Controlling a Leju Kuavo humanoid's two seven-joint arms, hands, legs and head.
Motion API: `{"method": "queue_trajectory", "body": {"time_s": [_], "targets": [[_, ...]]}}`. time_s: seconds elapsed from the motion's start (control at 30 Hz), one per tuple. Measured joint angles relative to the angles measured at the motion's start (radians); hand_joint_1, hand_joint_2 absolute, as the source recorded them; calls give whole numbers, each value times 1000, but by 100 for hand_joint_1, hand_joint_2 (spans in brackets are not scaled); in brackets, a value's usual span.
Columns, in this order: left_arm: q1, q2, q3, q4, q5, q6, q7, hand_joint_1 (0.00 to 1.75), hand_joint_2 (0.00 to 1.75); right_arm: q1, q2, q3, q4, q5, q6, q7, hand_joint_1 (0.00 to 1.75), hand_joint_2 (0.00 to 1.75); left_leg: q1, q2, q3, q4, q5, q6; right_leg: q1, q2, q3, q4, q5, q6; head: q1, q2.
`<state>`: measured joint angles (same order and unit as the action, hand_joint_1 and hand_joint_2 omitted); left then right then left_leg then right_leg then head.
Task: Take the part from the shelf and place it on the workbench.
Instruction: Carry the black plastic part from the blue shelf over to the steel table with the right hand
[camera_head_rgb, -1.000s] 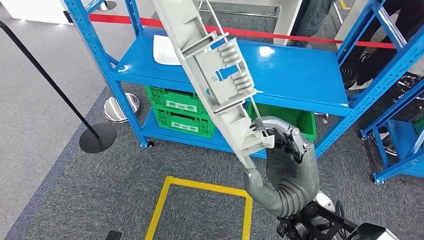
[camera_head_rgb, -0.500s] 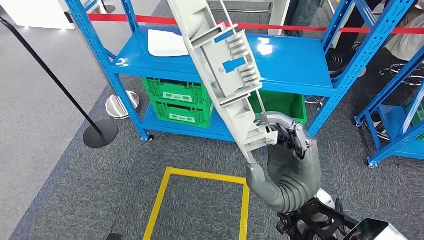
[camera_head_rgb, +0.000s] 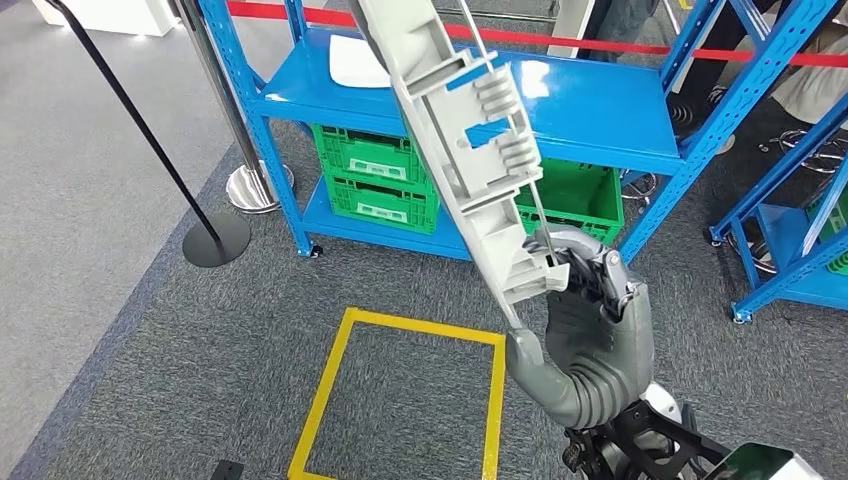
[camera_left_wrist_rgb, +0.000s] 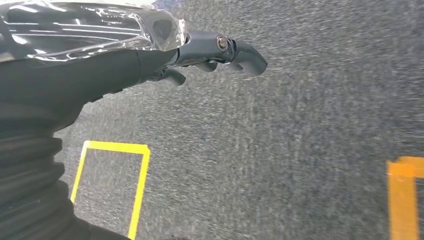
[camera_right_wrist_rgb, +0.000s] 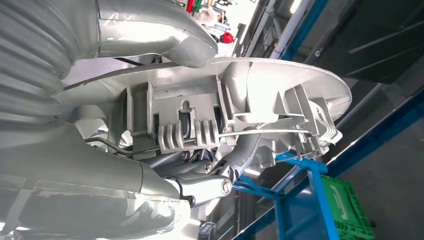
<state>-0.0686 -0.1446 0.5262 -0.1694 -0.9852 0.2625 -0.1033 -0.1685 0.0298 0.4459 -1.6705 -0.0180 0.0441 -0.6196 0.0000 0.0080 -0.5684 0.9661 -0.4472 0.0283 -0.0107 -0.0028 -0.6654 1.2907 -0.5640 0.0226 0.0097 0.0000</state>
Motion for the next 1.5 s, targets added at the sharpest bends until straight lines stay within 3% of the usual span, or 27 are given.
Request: {"method": "queue_trajectory", "body": {"time_s": [0.07, 0.13, 0.17, 0.27, 0.33, 0.4, 0.43, 0.53, 0.57, 0.6, 0.67, 0.7, 0.73, 0.8, 0.83, 0.9, 0.97, 1.0, 1.03, 1.1, 1.17, 1.2, 1.23, 1.3, 1.37, 1.47, 1.5], "targets": [[0, 0, 0, 0, 0, 0, -1, 0, 175, 0, -2, -3, 0, -1, -2, -2, 175, 175, -1, 0, -29, 11, 17, -4, 3, 0, 96, -115, 42, -11, 2, 0], [0, -2, 1, 0, -1, 1, -2, 0, 175, 0, -2, -5, 0, 0, -2, -3, 175, 175, -2, -1, -48, 21, 32, -13, 8, 0, 189, -259, 32, -19, 3, 0], [0, -3, 1, 0, -1, 1, -2, 0, 175, 0, -2, -5, 0, -1, -3, -4, 175, 175, -1, -1, -53, 22, 40, -19, 11, 0, 209, -300, 19, -22, 3, 0], [1, -2, 1, 0, -1, 1, -2, 0, 175, 1, -2, -6, 0, -1, -6, -7, 175, 175, 4, -2, -64, 25, 49, -38, 13, -1, 196, -315, 33, -38, 3, 0], [2, -2, 1, 0, -2, 1, -2, 0, 175, 1, -1, -6, -1, -2, -11, -10, 175, 175, 7, -4, -86, 78, -22, -48, 8, -3, 173, -317, 59, -51, -3, 0], [2, -1, 1, 0, -2, 1, -2, 0, 175, 3, -1, -6, -2, -2, -16, -12, 175, 175, 10, -4, -114, 186, -124, -56, 8, -4, 146, -316, 82, -56, -12, 0], [1, -1, 1, 0, -2, 1, -2, 0, 175, 4, -1, -7, -3, -3, -17, -12, 175, 175, 11, -4, -123, 228, -153, -58, 8, -4, 137, -316, 90, -56, -14, 0], [1, 0, 1, 0, -2, 1, -1, 0, 175, 6, -1, -8, -3, -3, -18, -12, 175, 175, 11, -4, -130, 268, -171, -60, 8, -4, 129, -316, 98, -55, -15, 0], [1, 0, 1, 0, -2, 1, -1, 0, 175, 8, -1, -10, -4, -3, -20, -13, 175, 175, 12, -4, -123, 284, -153, -61, 8, -4, 116, -314, 107, -53, -16, 0], [1, 0, 2, 0, -2, 1, 0, 0, 175, 11, -1, -15, -9, -3, -25, -13, 175, 175, 15, -4, -75, 249, -126, -62, 7, -4, 95, -310, 123, -48, -19, 0], [-3, -1, 5, -1, -4, 1, 1, 0, 175, 17, -2, -28, -26, -2, -38, -13, 175, 175, 16, -7, 57, 110, -93, -59, 8, -4, 49, -298, 157, -33, -24, 0], [-4, -2, 6, -1, -6, 1, 2, 0, 175, 18, -2, -35, -36, -1, -45, -13, 175, 175, 15, -10, 114, 28, -97, -55, 8, -5, 34, -293, 171, -25, -25, 0], [-5, -2, 6, -1, -9, 1, 2, 0, 175, 19, -2, -40, -43, 0, -50, -13, 175, 175, 11, -12, 128, -4, -109, -48, 7, -7, 27, -292, 181, -18, -24, 0], [-1, -3, 8, -1, -13, -1, 4, 0, 175, 26, -4, -54, -54, -2, -60, -14, 175, 175, 7, -10, 110, -9, -100, -29, 2, -7, 15, -291, 190, -6, -22, 0], [1, -2, 10, 0, -15, -2, 5, 0, 175, 31, -6, -63, -58, -3, -64, -14, 175, 175, 7, -7, 98, -9, -90, -18, 0, -6, 7, -278, 170, -1, -20, 0], [2, 0, 12, 0, -18, -3, 7, 0, 175, 39, -10, -78, -66, -6, -69, -14, 175, 175, 8, -1, 72, -9, -65, -3, -2, -4, -20, -192, 74, 6, -12, 0], [1, 2, 12, 0, -19, -4, 8, 0, 175, 43, -13, -90, -70, -6, -72, -13, 175, 175, 4, 0, 44, -8, -39, 3, -2, -3, -46, -55, -15, 9, -2, 0], [1, 2, 12, 0, -19, -4, 8, 0, 175, 44, -14, -95, -71, -6, -72, -13, 175, 175, 2, 1, 29, -6, -26, 4, -2, -2, -47, -5, -26, 9, 0, 0], [1, 2, 12, 0, -20, -5, 8, 0, 175, 46, -15, -99, -73, -6, -73, -13, 175, 175, 1, 1, 13, -4, -14, 3, -2, -2, -31, 12, -15, 7, 1, 0], [1, 2, 12, 0, -21, -5, 9, 0, 175, 47, -15, -105, -77, -7, -75, -12, 175, 175, 0, 2, -17, 3, 5, 0, 0, -2, 56, -68, 36, -2, 3, 0], [1, 1, 12, 0, -21, -5, 9, 0, 175, 46, -15, -108, -82, -7, -77, -12, 175, 175, -2, 0, -39, 14, 20, -7, 3, -2, 168, -227, 40, -11, 5, 0], [1, 0, 12, 0, -22, -5, 9, 0, 175, 46, -15, -109, -85, -7, -77, -12, 175, 175, -2, 0, -46, 17, 28, -13, 6, -2, 201, -285, 30, -14, 5, 0], [1, 0, 12, 0, -22, -5, 9, 0, 175, 46, -15, -109, -88, -7, -77, -12, 175, 175, -1, 1, -51, 18, 37, -19, 9, -2, 215, -314, 20, -18, 4, 0], [1, 0, 12, 0, -22, -5, 9, 0, 175, 46, -15, -111, -91, -7, -77, -12, 175, 175, 3, 0, -58, 17, 50, -32, 11, -3, 204, -322, 30, -28, 4, 0], [2, 1, 12, 0, -23, -5, 10, 0, 175, 46, -13, -112, -93, -7, -79, -12, 175, 175, 6, -3, -73, 51, 3, -45, 7, -5, 185, -324, 52, -42, 0, 0], [2, 2, 12, 0, -26, -5, 11, 0, 175, 46, -8, -113, -95, -7, -81, -12, 175, 175, 10, -5, -118, 227, -142, -59, 5, -6, 145, -323, 88, -51, -13, 0], [2, 3, 12, 0, -27, -5, 12, 0, 175, 46, -8, -115, -95, -7, -82, -12, 175, 175, 11, -5, -125, 281, -159, -61, 5, -6, 128, -321, 101, -50, -16, 0]]}}
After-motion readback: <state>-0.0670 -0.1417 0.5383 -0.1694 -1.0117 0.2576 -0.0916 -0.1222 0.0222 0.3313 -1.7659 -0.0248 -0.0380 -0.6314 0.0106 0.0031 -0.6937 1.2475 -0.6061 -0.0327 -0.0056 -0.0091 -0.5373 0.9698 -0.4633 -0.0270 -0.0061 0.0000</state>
